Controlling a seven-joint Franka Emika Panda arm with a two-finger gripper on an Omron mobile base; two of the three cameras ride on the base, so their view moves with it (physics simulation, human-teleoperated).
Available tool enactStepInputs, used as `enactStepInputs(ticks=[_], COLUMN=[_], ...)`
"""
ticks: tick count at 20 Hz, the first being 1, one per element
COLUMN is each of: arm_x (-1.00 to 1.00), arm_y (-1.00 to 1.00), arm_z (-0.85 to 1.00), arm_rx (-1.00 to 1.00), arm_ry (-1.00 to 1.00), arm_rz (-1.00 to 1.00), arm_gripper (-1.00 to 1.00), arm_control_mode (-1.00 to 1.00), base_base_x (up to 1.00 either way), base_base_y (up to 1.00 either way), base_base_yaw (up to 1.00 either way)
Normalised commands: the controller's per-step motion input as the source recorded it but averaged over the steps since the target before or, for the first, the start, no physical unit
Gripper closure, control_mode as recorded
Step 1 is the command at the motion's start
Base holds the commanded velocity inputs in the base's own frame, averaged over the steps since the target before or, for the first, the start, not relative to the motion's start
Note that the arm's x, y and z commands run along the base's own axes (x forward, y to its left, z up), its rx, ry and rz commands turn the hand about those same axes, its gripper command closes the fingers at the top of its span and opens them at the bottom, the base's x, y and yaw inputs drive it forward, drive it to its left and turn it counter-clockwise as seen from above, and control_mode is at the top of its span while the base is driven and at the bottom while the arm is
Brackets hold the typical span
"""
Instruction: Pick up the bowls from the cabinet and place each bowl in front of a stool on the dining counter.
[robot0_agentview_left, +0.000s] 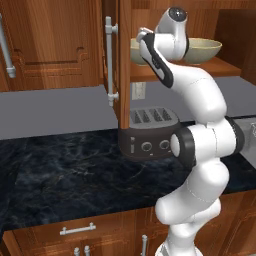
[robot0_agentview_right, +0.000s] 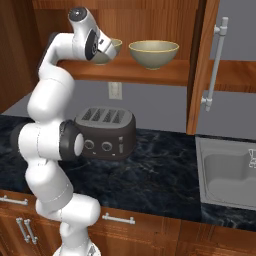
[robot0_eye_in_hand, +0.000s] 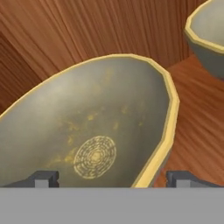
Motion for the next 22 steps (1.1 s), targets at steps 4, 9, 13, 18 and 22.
enactStepInputs(ticks=[4,9,13,18,22], arm_x=[0.0,-0.15,-0.61,-0.77,-0.98], arm_y=[0.01,0.0,0.0,0.0,-0.16], arm_z=[-0.04,-0.16,-0.78,-0.63,-0.02], arm_rx=[0.0,0.0,0.0,0.0,0.07], arm_ry=[0.0,-0.05,-0.06,-0.01,0.0], arm_rz=[-0.01,0.0,-0.02,-0.02,-0.02], arm_gripper=[1.0,1.0,1.0,1.0,1.0], arm_control_mode=[-1.0,-1.0,-1.0,-1.0,-1.0], base_base_x=[0.0,0.0,0.0,0.0,0.0], base_base_y=[0.0,0.0,0.0,0.0,0.0], base_base_yaw=[0.0,0.0,0.0,0.0,0.0])
